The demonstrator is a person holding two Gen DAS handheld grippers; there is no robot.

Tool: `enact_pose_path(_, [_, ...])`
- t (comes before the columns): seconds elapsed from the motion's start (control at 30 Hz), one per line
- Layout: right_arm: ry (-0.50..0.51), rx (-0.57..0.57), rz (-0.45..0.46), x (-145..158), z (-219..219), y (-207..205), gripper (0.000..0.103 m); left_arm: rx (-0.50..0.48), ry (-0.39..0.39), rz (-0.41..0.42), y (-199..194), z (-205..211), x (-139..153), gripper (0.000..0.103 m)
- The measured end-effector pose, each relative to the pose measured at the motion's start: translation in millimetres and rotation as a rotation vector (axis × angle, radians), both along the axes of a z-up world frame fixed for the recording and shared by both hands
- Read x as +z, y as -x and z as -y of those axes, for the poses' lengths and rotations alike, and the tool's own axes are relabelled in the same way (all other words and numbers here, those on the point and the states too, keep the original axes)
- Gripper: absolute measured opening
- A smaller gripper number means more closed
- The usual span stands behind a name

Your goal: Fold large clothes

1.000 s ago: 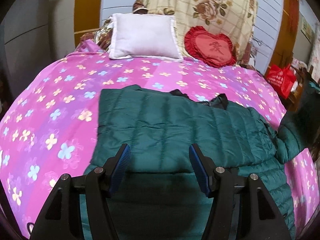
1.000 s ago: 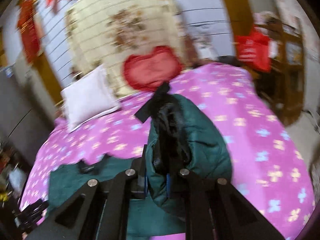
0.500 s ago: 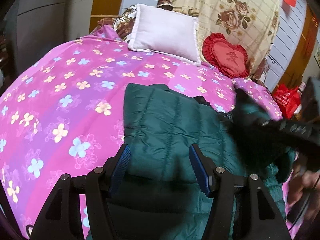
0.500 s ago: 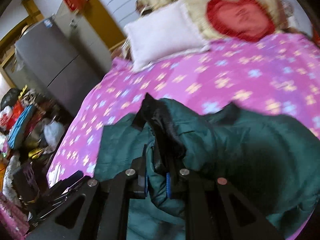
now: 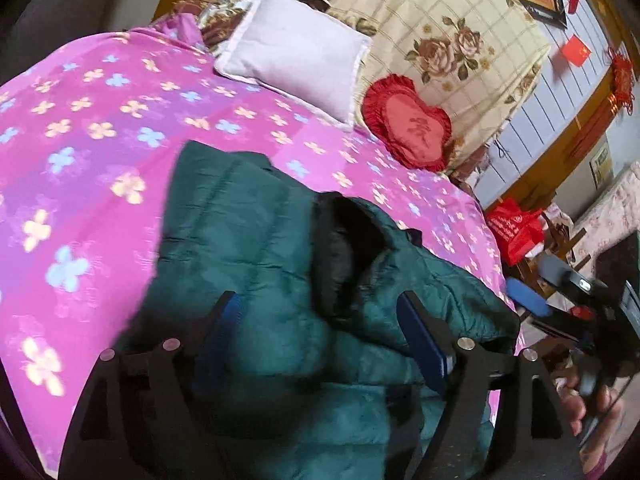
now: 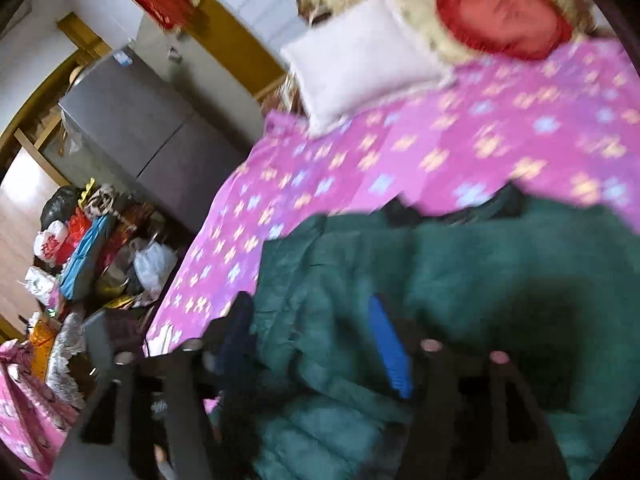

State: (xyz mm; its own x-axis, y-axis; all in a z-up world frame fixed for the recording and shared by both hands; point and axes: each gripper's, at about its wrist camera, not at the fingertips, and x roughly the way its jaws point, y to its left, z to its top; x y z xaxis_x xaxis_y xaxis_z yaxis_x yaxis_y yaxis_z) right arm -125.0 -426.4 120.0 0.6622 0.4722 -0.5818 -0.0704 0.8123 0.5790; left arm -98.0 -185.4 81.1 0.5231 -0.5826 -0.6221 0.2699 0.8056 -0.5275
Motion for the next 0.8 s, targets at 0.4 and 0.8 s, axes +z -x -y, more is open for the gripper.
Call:
enact_pose_path(0.4, [0.193,-0.308,-0.033,11,125,91,0.074,-0.029,-0.207,0.081,-8,56,4,0.003])
enact_pose_path(0.8, [0.394,-0.164,-0.131,-71,44,14,0.074,0.043,-0.311,0.08,-12,-10,-2,0.013])
